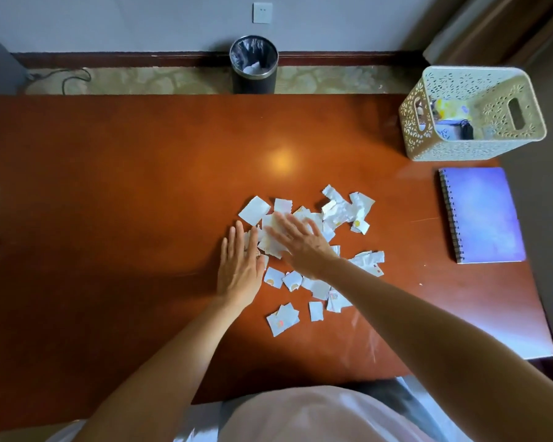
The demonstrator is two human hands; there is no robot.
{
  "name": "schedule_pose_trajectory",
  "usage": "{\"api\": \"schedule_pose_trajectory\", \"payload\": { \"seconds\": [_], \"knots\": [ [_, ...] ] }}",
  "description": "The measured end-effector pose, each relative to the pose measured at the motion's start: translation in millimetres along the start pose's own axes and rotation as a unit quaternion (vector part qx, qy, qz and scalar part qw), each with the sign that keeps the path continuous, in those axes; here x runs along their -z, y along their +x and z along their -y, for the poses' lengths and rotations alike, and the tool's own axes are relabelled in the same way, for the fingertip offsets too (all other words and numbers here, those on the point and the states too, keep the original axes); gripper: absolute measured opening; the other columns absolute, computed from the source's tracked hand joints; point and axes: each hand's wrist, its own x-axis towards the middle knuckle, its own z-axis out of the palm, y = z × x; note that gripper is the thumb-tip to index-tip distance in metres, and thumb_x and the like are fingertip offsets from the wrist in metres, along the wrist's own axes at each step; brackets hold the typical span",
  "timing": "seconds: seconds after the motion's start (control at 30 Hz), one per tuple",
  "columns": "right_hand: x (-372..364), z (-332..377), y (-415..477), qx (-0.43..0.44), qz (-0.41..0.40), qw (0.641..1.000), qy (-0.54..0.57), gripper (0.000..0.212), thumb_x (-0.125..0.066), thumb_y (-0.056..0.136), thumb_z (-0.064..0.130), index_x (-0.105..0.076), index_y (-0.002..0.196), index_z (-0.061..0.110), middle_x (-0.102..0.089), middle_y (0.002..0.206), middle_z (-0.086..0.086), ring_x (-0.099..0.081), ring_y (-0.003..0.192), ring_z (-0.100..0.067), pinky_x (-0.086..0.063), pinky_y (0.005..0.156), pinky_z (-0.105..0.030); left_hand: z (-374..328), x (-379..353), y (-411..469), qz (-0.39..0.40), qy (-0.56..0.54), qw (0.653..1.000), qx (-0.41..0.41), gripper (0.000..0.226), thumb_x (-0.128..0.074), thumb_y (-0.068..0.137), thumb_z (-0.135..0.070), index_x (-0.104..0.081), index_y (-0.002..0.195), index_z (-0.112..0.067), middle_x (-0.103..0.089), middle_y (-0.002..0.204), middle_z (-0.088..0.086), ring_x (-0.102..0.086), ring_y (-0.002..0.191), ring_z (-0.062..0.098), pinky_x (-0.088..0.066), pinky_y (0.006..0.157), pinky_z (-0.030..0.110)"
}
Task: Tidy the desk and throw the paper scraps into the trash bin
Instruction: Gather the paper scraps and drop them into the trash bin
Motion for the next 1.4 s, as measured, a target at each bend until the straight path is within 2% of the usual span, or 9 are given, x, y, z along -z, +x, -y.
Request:
{"api": "schedule_pose_trajectory", "payload": {
  "seconds": [0.1,0.33,0.53,0.67,0.8,0.97,1.1,1.27,1.4],
  "knots": [
    [-5.7,-20.7,-14.7,-0.034,-0.021,0.999,0.031,0.056,-0.027,0.102,0.028,0.001,0.150,0.029,0.010,0.160,-0.006,0.003,0.148,-0.027,-0.003,0.119,-0.047,-23.5,0.7,8.5,-0.005,-0.001,0.999,-0.052,0.052,-0.040,0.090,-0.033,-0.050,0.133,-0.006,-0.048,0.138,0.025,-0.048,0.127,0.039,-0.032,0.104,0.048],
    [-34.7,-68.8,-60.9,-0.124,-0.049,0.986,0.098,0.057,-0.032,0.100,0.019,-0.006,0.150,0.026,0.005,0.160,-0.007,-0.001,0.148,-0.028,-0.003,0.119,-0.047,-90.7,-11.4,14.7,0.042,-0.053,0.992,-0.110,0.055,-0.027,0.101,-0.025,-0.007,0.150,-0.013,0.001,0.158,0.014,-0.001,0.148,0.028,0.006,0.115,0.032],
    [-45.6,-83.8,-87.9,-0.119,-0.125,0.979,0.112,0.054,-0.040,0.097,0.012,-0.023,0.148,0.009,-0.010,0.157,-0.018,-0.014,0.145,-0.036,-0.013,0.116,-0.053,-110.2,-14.3,-8.1,-0.028,-0.056,0.997,-0.051,0.048,-0.034,0.088,-0.017,-0.052,0.131,-0.003,-0.051,0.136,0.024,-0.052,0.124,0.038,-0.039,0.099,0.054],
    [-54.4,-63.1,-95.5,-0.006,-0.136,0.990,0.045,0.052,-0.032,0.096,0.027,-0.028,0.146,0.018,-0.019,0.157,-0.014,-0.023,0.144,-0.033,-0.016,0.116,-0.050,-102.2,-31.5,-56.4,-0.040,-0.083,0.991,0.097,0.056,-0.064,0.082,-0.006,-0.047,0.135,-0.001,-0.044,0.140,0.028,-0.046,0.127,0.043,-0.033,0.101,0.056],
    [-75.3,-46.8,-111.4,0.088,-0.050,0.995,0.007,0.058,-0.038,0.097,0.039,-0.014,0.149,0.030,0.002,0.160,-0.004,0.003,0.148,-0.026,0.010,0.113,-0.045,-104.5,-48.6,-96.5,0.002,-0.098,0.981,0.166,0.058,-0.033,0.090,-0.030,-0.040,0.139,-0.001,-0.037,0.145,0.027,-0.038,0.132,0.047,-0.031,0.105,0.058],
    [-100.2,-63.0,-127.4,0.097,-0.053,0.991,-0.074,0.049,-0.035,0.090,0.044,-0.041,0.136,0.030,-0.039,0.149,-0.008,-0.041,0.136,-0.027,-0.038,0.105,-0.053,-137.3,-50.7,-88.9,0.007,-0.124,0.982,0.141,0.056,-0.037,0.094,-0.026,-0.029,0.145,-0.004,-0.016,0.154,0.023,-0.014,0.143,0.043,-0.012,0.116,0.051],
    [-105.5,-92.3,-144.6,0.064,-0.098,0.991,-0.071,0.048,-0.032,0.090,0.037,-0.036,0.137,0.027,-0.043,0.147,-0.007,-0.046,0.133,-0.025,-0.045,0.101,-0.048,-176.6,-57.1,-77.2,0.014,-0.125,0.989,0.083,0.060,-0.020,0.094,-0.036,-0.027,0.146,-0.006,-0.013,0.155,0.021,-0.013,0.145,0.037,-0.010,0.117,0.047],
    [-106.9,-142.6,-163.5,0.009,-0.131,0.990,-0.057,0.084,-0.073,0.072,0.025,-0.025,0.142,0.023,-0.037,0.149,-0.016,-0.040,0.136,-0.032,-0.041,0.104,-0.050,-229.0,-57.6,-61.7,-0.005,-0.164,0.985,0.045,0.071,-0.007,0.088,-0.039,-0.025,0.146,-0.003,-0.012,0.155,0.021,-0.014,0.145,0.036,-0.010,0.117,0.045],
    [-102.0,-174.0,-184.0,-0.014,-0.168,0.985,0.022,0.046,-0.039,0.090,0.030,-0.042,0.135,0.023,-0.048,0.141,-0.019,-0.051,0.126,-0.039,-0.045,0.096,-0.055,-262.0,-47.0,-54.7,-0.069,-0.181,0.977,0.089,0.051,-0.031,0.098,-0.020,-0.026,0.146,-0.006,-0.014,0.156,0.020,-0.013,0.146,0.033,-0.011,0.118,0.043]
  ]
}}
